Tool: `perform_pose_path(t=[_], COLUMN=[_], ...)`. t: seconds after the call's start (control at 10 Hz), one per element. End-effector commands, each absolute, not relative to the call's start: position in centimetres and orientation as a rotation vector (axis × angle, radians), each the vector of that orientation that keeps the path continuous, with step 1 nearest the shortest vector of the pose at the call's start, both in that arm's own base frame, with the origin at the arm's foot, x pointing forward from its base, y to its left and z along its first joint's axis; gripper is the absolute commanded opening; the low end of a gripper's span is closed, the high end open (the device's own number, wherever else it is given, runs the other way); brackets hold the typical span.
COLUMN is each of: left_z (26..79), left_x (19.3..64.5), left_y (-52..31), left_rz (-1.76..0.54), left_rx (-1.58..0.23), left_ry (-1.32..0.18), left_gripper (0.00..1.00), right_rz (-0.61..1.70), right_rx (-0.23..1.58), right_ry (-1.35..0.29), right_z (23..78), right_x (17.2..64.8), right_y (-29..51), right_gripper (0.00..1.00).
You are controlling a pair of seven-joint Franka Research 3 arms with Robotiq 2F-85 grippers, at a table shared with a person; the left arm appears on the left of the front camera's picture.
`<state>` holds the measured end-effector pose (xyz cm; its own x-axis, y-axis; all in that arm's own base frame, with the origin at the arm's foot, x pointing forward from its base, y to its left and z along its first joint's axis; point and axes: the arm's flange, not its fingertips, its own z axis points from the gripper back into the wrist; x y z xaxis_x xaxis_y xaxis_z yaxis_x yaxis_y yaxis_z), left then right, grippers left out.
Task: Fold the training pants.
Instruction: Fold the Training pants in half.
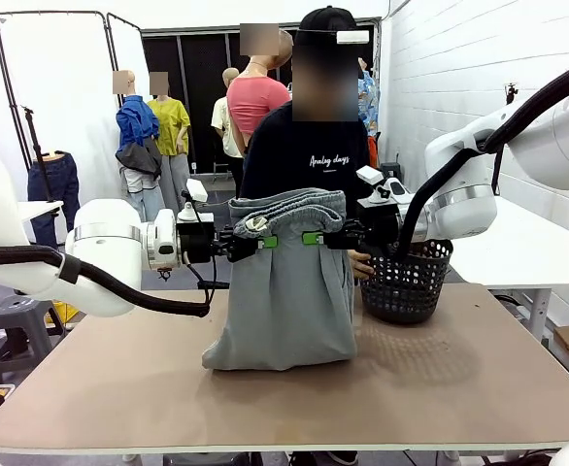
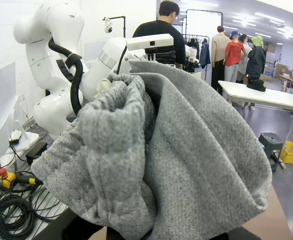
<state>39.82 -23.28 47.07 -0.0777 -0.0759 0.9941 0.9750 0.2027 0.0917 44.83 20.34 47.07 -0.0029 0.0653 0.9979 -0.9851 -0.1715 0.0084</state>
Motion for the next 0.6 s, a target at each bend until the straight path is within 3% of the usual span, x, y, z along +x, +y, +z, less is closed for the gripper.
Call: perform_pose_path(t=[0.0, 0.5], left_z=[47.35, 46.97], left_x=[39.79, 40.38], left_y=[-23.43, -23.06], left_rz=[-1.143, -1.142], left_rx=[-0.953, -0.961], left_ry=[-1.319, -1.308], left_gripper=[0.0, 0.0], right_rz=[1.356, 1.367], right_rx=[1.302, 1.284], right_ry=[-1.079, -1.063], right_z=[47.2, 47.21], right_x=[44.76, 45.17], right_y=[20.36, 20.3], right_gripper=[0.0, 0.0])
